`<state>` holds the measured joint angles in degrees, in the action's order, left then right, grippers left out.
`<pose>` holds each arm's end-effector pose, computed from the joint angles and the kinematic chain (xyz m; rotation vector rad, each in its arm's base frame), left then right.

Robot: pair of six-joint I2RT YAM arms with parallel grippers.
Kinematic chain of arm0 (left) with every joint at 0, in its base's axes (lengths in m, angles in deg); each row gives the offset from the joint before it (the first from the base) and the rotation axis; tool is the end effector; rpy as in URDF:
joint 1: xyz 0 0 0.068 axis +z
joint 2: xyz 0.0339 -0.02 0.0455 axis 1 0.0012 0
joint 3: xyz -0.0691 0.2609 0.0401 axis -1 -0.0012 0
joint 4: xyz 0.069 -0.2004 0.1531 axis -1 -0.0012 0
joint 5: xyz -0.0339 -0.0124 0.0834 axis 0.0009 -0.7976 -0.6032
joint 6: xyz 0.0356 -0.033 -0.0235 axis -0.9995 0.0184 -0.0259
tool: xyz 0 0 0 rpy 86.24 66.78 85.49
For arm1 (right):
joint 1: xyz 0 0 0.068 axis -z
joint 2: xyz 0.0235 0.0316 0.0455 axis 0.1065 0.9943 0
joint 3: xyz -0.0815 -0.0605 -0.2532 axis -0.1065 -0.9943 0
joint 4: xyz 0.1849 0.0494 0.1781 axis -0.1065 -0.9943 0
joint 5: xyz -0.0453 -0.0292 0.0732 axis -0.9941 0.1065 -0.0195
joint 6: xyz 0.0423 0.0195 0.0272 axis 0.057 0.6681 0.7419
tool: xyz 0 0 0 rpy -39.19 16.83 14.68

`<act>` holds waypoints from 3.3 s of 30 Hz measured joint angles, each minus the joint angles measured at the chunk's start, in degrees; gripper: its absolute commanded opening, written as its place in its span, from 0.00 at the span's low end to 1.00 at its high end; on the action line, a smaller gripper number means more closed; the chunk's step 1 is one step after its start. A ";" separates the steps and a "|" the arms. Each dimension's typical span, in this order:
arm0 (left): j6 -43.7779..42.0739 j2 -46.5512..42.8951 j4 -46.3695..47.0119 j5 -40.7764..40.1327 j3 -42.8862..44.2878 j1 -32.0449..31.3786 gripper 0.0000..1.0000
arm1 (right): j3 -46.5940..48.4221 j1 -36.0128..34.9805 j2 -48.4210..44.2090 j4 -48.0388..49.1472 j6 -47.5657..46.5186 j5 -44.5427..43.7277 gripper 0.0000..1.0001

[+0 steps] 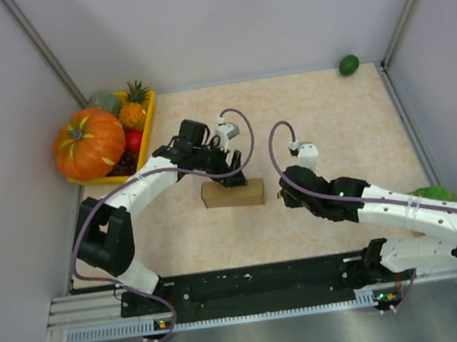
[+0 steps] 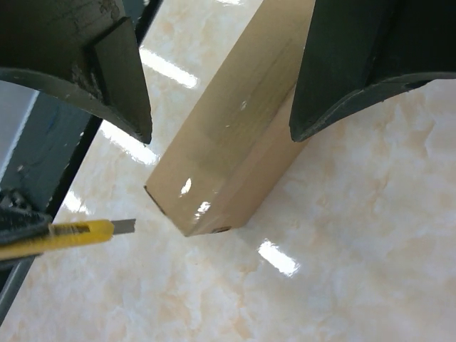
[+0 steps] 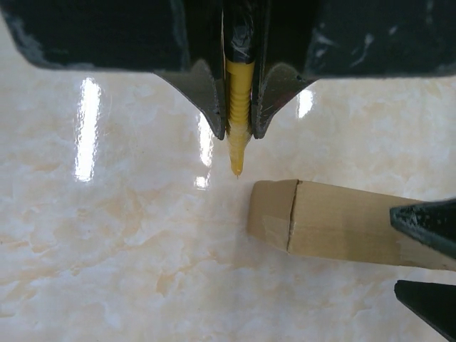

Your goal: Unpack the express box

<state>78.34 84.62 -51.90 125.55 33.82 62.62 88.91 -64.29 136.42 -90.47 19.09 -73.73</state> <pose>0.2982 -0.1784 0.2404 0.8229 2.3138 -1.0256 0.1333 0.1795 0.2608 0.0186 2.2598 0.3127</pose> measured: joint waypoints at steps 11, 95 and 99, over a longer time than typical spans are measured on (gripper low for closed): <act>-22.91 -1.33 -8.90 -1.77 3.30 -8.13 0.97 | 0.00 5.42 -2.32 -2.78 0.44 6.05 0.00; -36.33 -5.73 12.11 -23.39 -13.49 -13.99 0.37 | -5.90 16.83 1.38 29.55 -10.75 20.17 0.00; -36.33 -5.73 12.09 -23.39 -13.49 -13.99 0.37 | -5.90 16.83 1.73 29.57 -10.82 20.15 0.00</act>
<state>42.01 78.89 -39.82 102.16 20.34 48.64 83.01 -47.46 138.14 -60.90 8.27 -53.58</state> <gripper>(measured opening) 0.592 0.086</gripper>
